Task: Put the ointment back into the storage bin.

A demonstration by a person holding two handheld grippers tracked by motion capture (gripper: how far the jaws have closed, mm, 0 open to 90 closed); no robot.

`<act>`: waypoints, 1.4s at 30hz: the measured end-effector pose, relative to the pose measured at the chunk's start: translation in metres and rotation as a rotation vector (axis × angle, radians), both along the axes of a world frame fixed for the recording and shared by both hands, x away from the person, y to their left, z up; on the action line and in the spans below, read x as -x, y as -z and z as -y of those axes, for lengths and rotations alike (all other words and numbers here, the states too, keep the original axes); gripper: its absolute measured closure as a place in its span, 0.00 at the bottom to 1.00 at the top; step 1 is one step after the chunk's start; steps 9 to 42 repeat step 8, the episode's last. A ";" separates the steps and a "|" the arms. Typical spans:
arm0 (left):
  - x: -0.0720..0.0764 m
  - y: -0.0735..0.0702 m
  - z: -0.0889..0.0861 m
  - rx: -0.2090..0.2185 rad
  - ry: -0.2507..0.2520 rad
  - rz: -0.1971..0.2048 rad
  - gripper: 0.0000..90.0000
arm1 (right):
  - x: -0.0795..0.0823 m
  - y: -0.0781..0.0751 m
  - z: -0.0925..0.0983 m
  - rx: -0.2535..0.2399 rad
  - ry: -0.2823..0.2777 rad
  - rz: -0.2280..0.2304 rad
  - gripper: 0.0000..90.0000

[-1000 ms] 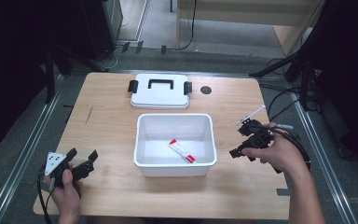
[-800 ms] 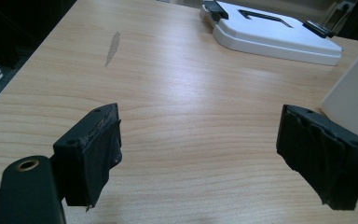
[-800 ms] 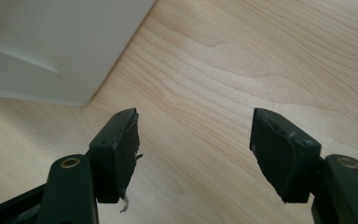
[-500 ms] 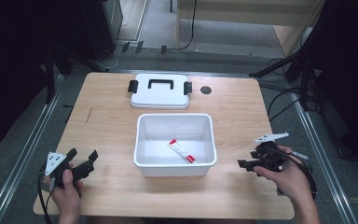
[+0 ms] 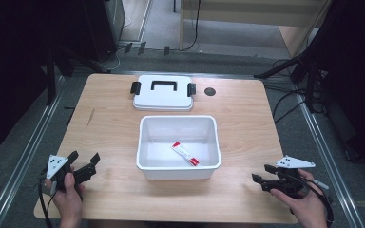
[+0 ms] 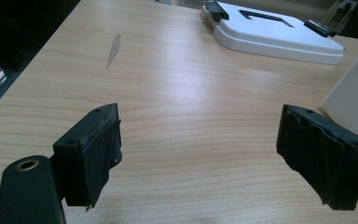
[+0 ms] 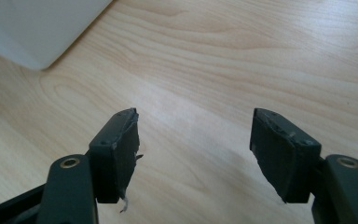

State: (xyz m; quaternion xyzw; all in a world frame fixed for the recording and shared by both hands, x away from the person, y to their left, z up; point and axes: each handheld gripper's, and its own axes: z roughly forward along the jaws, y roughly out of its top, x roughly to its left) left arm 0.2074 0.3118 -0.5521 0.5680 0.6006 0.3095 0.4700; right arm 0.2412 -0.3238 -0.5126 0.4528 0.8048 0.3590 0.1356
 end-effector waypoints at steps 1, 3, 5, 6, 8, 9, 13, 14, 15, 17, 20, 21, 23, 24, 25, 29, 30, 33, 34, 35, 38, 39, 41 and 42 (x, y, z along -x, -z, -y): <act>0.000 0.000 0.000 0.002 -0.003 0.001 0.16 | 0.003 0.001 0.001 0.000 0.002 0.006 0.37; 0.001 0.000 -0.001 0.012 -0.007 0.005 0.16 | 0.009 0.001 0.004 0.003 0.015 0.035 0.37; 0.001 0.000 -0.003 0.022 -0.012 0.007 0.16 | 0.016 0.001 0.004 0.027 0.029 0.085 0.36; 0.001 0.000 -0.004 0.033 -0.015 0.008 0.16 | 0.021 0.000 0.004 0.029 0.041 0.110 0.35; 0.001 0.001 -0.004 0.039 -0.021 0.010 0.16 | 0.033 0.001 0.004 -0.004 0.051 0.157 0.36; 0.001 0.001 -0.004 0.039 -0.021 0.010 0.16 | 0.033 0.001 0.004 -0.004 0.051 0.157 0.36; 0.001 0.001 -0.004 0.039 -0.021 0.010 0.16 | 0.033 0.001 0.004 -0.004 0.051 0.157 0.36; 0.001 0.001 -0.004 0.039 -0.021 0.010 0.16 | 0.033 0.001 0.004 -0.004 0.051 0.157 0.36; 0.001 0.001 -0.004 0.039 -0.021 0.010 0.16 | 0.033 0.001 0.004 -0.004 0.051 0.157 0.36; 0.001 0.001 -0.004 0.039 -0.021 0.010 0.16 | 0.033 0.001 0.004 -0.004 0.051 0.157 0.36; 0.001 0.001 -0.004 0.039 -0.021 0.010 0.16 | 0.033 0.001 0.004 -0.004 0.051 0.157 0.36; 0.001 0.001 -0.004 0.039 -0.021 0.010 0.16 | 0.033 0.001 0.004 -0.004 0.051 0.157 0.36; 0.001 0.001 -0.004 0.039 -0.021 0.010 0.16 | 0.033 0.001 0.004 -0.004 0.051 0.157 0.36; 0.001 0.001 -0.004 0.039 -0.021 0.010 0.16 | 0.033 0.001 0.004 -0.004 0.051 0.157 0.36; 0.001 0.001 -0.004 0.039 -0.021 0.010 0.16 | 0.033 0.001 0.004 -0.004 0.051 0.157 0.36; 0.001 0.001 -0.004 0.039 -0.021 0.010 0.16 | 0.033 0.001 0.004 -0.004 0.051 0.157 0.36; 0.001 0.001 -0.004 0.039 -0.021 0.010 0.16 | 0.033 0.001 0.004 -0.004 0.051 0.157 0.36; 0.001 0.001 -0.004 0.039 -0.021 0.010 0.16 | 0.033 0.001 0.004 -0.004 0.051 0.157 0.36; 0.001 0.001 -0.004 0.039 -0.021 0.010 0.16 | 0.033 0.001 0.004 -0.004 0.051 0.157 0.36; 0.001 0.001 -0.004 0.039 -0.021 0.010 0.16 | 0.033 0.001 0.004 -0.004 0.051 0.157 0.36; 0.001 0.001 -0.004 0.039 -0.021 0.010 0.16 | 0.033 0.001 0.004 -0.004 0.051 0.157 0.36; 0.001 0.001 -0.004 0.039 -0.021 0.010 0.16 | 0.033 0.001 0.004 -0.004 0.051 0.157 0.36; 0.001 0.001 -0.004 0.039 -0.021 0.010 0.16 | 0.033 0.001 0.004 -0.004 0.051 0.157 0.36; 0.001 0.001 -0.004 0.039 -0.021 0.010 0.16 | 0.033 0.001 0.004 -0.004 0.051 0.157 0.36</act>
